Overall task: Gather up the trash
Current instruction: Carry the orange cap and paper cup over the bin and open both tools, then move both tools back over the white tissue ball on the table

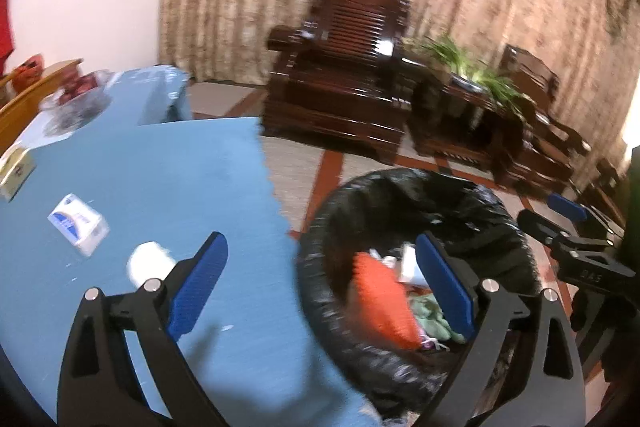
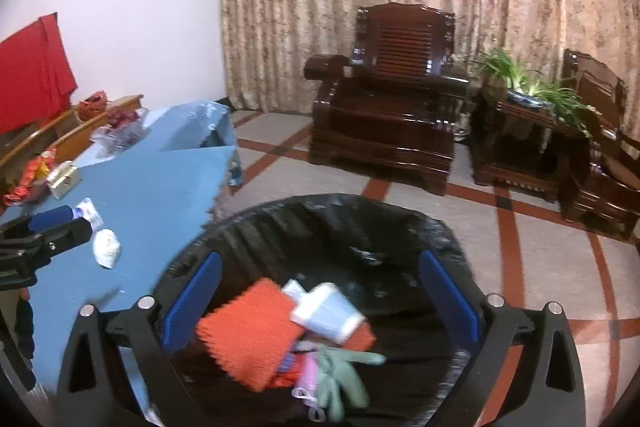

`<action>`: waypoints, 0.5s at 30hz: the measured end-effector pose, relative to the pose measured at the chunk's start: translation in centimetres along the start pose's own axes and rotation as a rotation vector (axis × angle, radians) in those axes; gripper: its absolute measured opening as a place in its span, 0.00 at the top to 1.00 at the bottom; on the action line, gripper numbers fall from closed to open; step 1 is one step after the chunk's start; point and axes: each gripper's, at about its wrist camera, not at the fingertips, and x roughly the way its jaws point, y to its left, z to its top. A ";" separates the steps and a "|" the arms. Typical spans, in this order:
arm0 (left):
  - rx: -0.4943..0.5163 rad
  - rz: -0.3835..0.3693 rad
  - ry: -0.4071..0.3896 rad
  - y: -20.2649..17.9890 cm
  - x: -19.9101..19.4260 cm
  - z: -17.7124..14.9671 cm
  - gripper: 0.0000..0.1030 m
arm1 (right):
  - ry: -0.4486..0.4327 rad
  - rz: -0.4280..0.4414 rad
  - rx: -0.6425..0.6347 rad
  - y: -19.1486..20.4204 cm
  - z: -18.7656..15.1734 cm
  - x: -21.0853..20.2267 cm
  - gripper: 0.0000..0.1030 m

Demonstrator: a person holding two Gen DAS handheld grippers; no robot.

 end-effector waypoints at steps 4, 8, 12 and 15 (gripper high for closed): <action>-0.033 0.062 -0.028 2.7 -2.3 -0.2 0.10 | -0.016 0.045 -0.027 2.7 0.4 -0.1 0.06; -0.061 0.126 -0.049 5.5 -4.7 -0.7 0.10 | -0.025 0.097 -0.053 5.6 1.0 0.2 0.06; -0.092 0.183 -0.069 8.1 -6.5 -1.0 0.10 | -0.028 0.153 -0.079 9.0 1.4 0.8 0.06; -0.109 0.231 -0.084 10.1 -7.8 -1.3 0.10 | -0.021 0.197 -0.098 11.4 1.4 1.3 0.06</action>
